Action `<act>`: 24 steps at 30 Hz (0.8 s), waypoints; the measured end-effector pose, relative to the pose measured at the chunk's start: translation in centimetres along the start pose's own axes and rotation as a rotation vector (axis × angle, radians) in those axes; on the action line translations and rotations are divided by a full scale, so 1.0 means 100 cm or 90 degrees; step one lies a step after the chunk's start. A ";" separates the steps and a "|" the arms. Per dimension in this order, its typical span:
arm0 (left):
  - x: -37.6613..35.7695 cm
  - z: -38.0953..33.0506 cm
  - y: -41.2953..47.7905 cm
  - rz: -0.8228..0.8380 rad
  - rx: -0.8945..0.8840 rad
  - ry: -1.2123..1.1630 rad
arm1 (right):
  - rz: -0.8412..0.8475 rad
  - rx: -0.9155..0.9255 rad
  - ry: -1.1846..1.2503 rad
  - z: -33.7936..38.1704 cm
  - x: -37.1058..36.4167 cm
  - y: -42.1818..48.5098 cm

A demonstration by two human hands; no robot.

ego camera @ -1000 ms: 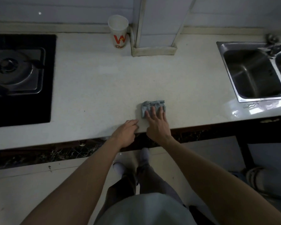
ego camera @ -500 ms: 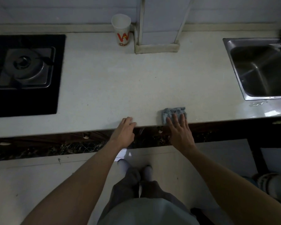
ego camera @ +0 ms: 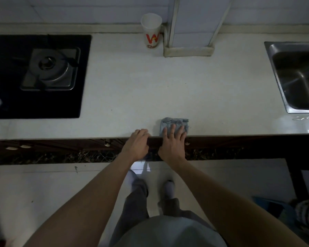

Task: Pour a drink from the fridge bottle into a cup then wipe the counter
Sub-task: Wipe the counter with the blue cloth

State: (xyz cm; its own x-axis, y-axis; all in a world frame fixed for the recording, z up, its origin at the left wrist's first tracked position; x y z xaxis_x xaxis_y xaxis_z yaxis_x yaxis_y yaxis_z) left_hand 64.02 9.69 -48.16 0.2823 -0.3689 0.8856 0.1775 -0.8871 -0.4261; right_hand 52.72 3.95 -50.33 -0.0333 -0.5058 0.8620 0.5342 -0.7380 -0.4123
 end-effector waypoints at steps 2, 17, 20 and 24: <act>0.002 0.010 0.005 -0.019 0.006 -0.006 | 0.011 0.015 -0.018 0.012 -0.001 0.004; 0.039 0.065 0.061 0.004 -0.044 0.064 | 0.066 0.025 -0.051 0.068 0.023 0.090; 0.043 0.076 0.072 0.010 -0.037 0.051 | 0.064 0.035 -0.053 0.068 0.036 0.116; 0.052 0.091 0.091 0.008 -0.017 0.050 | 0.054 0.045 -0.052 0.067 0.052 0.153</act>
State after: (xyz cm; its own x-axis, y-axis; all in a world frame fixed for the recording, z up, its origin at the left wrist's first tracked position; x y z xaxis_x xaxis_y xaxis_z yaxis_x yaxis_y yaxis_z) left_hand 75.70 2.21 -49.09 0.2100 -0.4001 0.8921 0.1481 -0.8889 -0.4336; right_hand 66.35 -6.95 -50.22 0.0827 -0.5248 0.8472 0.5905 -0.6590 -0.4659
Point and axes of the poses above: each hand's wrist, its own y-axis towards the middle knuckle, its own x-axis out of the back of the hand, z = x × y, the point moved 6 cm from there along y, towards the middle knuckle, and after that the axes turned 11 degrees about y, right-handed, at the moved point
